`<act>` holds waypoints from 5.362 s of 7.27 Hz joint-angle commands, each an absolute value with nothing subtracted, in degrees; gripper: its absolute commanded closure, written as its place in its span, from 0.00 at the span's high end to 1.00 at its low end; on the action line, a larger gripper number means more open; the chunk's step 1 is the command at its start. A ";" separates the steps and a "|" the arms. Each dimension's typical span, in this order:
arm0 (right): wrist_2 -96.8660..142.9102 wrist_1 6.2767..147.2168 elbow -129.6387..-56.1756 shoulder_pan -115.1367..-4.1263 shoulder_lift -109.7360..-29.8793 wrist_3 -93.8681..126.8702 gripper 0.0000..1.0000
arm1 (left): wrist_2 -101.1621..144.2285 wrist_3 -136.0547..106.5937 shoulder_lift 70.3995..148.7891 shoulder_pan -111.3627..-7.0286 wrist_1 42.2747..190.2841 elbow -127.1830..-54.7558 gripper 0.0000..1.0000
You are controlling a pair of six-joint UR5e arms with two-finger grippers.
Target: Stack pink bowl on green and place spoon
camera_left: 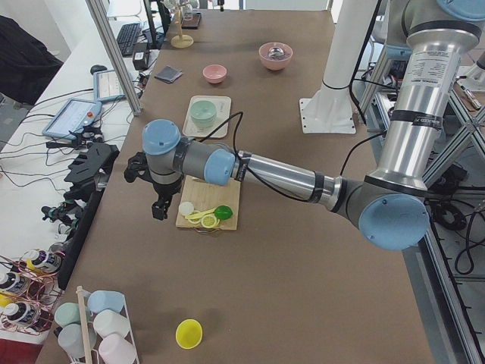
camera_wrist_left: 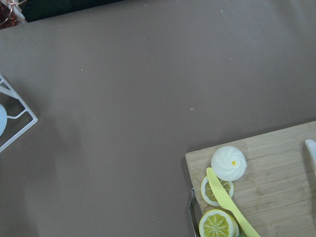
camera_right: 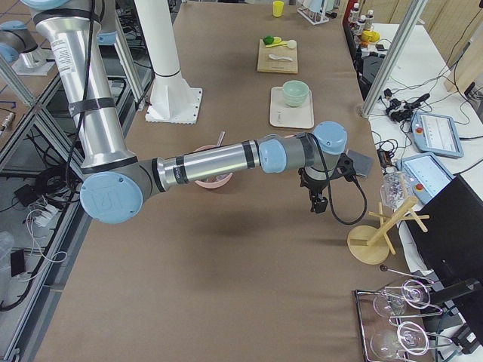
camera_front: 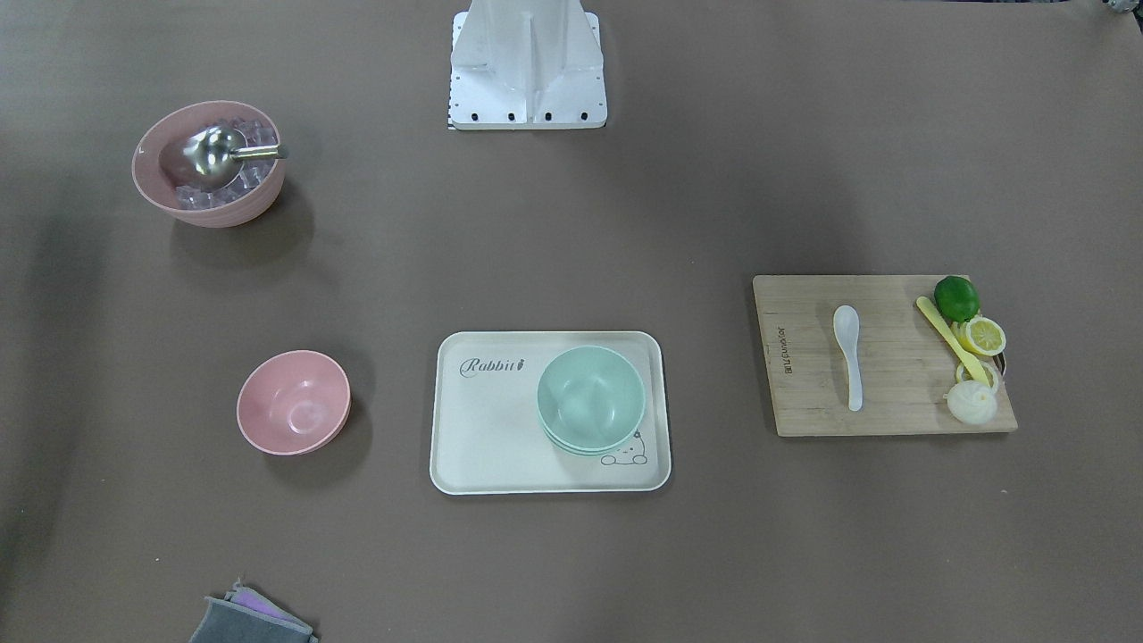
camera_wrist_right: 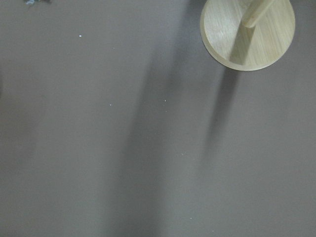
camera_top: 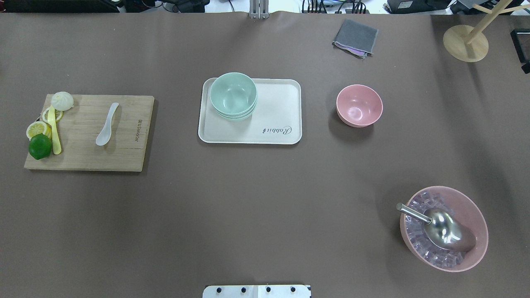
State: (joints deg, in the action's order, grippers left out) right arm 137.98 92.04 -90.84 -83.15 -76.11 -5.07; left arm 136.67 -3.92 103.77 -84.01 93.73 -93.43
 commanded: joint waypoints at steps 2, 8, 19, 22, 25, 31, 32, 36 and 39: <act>145.10 78.03 -85.45 -77.90 -75.06 3.02 1.00 | 136.67 -18.08 102.58 -78.05 107.08 -89.24 0.98; 133.61 57.92 -81.12 -58.56 -68.57 41.52 1.00 | 135.53 -26.10 103.45 -73.66 114.70 -86.75 0.98; 131.39 58.18 -80.07 -56.07 -62.16 69.57 0.00 | 135.09 -28.71 104.93 -72.78 114.79 -86.93 0.98; 131.40 58.01 -80.51 -56.07 -59.94 69.96 0.00 | 122.76 -42.24 107.65 -59.56 116.37 -88.32 0.97; 131.48 58.01 -80.95 -56.07 -58.20 71.01 0.00 | 117.86 -41.48 108.81 -53.01 117.07 -85.62 0.97; 130.52 57.92 -83.32 -52.57 -51.16 77.08 0.00 | 118.04 -41.49 108.90 -52.21 119.18 -83.76 0.57; 130.26 57.83 -83.41 -52.38 -50.98 77.08 0.00 | 118.04 -41.48 108.98 -52.21 119.09 -83.24 0.56; 127.11 57.92 -83.41 -50.29 -49.84 77.08 0.00 | 118.39 -41.66 109.07 -51.68 119.71 -82.79 0.21; 126.56 57.92 -83.41 -50.01 -49.83 77.08 0.00 | 121.90 -42.27 109.07 -51.94 119.01 -83.05 0.00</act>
